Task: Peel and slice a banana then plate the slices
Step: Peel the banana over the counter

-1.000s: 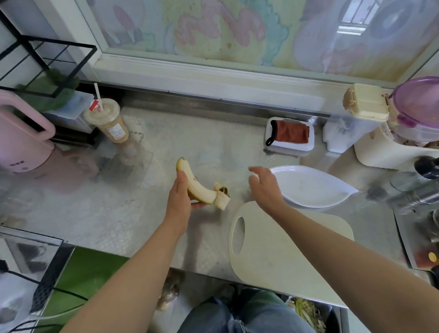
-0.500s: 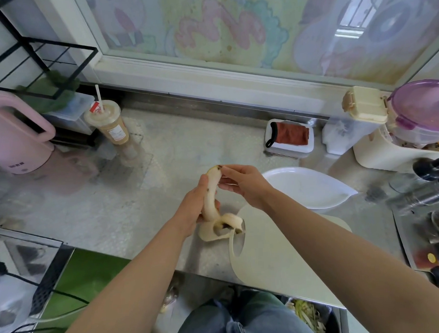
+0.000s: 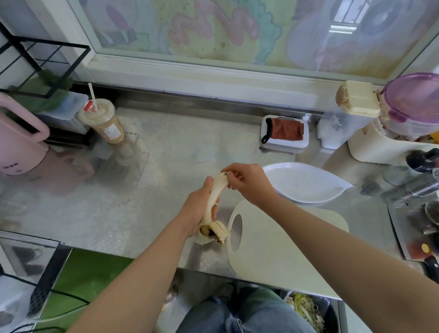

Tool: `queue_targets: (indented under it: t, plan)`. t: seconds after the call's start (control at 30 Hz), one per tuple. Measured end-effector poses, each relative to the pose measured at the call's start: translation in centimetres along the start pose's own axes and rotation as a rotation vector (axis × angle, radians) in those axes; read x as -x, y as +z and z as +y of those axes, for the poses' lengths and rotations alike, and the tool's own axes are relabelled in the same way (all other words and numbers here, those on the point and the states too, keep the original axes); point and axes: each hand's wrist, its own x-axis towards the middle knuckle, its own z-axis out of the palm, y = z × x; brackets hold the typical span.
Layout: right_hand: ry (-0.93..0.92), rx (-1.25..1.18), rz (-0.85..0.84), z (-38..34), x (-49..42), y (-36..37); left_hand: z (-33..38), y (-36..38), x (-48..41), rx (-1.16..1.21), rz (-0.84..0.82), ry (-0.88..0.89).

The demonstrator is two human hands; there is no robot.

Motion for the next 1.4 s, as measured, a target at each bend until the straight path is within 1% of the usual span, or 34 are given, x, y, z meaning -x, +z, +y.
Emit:
queue_targets:
  t: [0.1,0.27,0.33,0.4,0.57,0.67,0.73,0.83,0.87,0.93,1.0,1.03,1.1,1.17,1.23,1.33,1.4]
  plan:
    - [0.003,0.043,-0.024,0.2,0.4,-0.2,-0.1,-0.1,0.2,-0.07,-0.034,0.006]
    - [0.113,-0.003,-0.022,0.3,0.8,-0.3,-0.2,0.3,0.5,-0.073,-0.063,-0.006]
    - [0.186,-0.071,-0.033,0.2,0.8,-0.4,-0.4,0.3,0.4,-0.075,-0.067,-0.006]
    - [0.245,-0.192,-0.058,0.2,1.0,-0.7,-0.6,0.2,0.4,-0.068,-0.068,-0.008]
    - [0.317,-0.529,-0.241,0.3,1.2,-1.2,-1.1,-0.6,0.0,-0.076,-0.073,-0.013]
    - [0.405,-0.668,-0.292,0.1,1.0,-1.4,-1.0,-0.8,0.0,-0.041,-0.115,-0.005]
    - [0.445,-0.688,-0.301,0.2,0.9,-1.4,-1.0,-0.8,0.0,-0.052,-0.125,0.002]
    - [0.475,-0.647,-0.312,-0.1,0.7,-1.2,-1.0,-1.0,0.1,-0.05,-0.157,0.012]
    - [0.518,-0.695,-0.314,-0.2,0.6,-0.9,-1.0,-1.0,0.1,-0.021,-0.189,0.019]
    - [0.657,-0.956,-0.31,-0.8,0.5,-0.3,-0.8,-0.7,0.2,0.056,-0.286,0.068]
    - [0.736,-1.232,-0.268,-1.3,0.2,0.3,-0.6,-0.3,0.2,0.085,-0.355,0.202]
    - [0.74,-1.31,-0.244,-1.5,0.1,0.5,-0.5,-0.2,0.2,0.076,-0.359,0.274]
    - [0.725,-1.358,-0.22,-1.7,-0.1,0.6,-0.5,-0.2,-0.1,0.04,-0.288,0.37]
    - [0.734,-1.381,-0.215,-2.0,-0.2,0.6,-0.7,0.0,-0.4,0.035,-0.15,0.423]
    - [0.74,-1.425,-0.201,-2.3,-0.2,0.7,-0.8,0.3,-0.8,0.088,-0.018,0.436]
    - [0.794,-1.402,-0.059,-2.3,-0.5,1.2,-0.6,0.9,-1.0,0.236,0.145,0.386]
    - [0.868,-1.369,0.054,-1.6,-0.6,1.2,-0.5,0.7,-1.1,0.299,0.278,0.358]
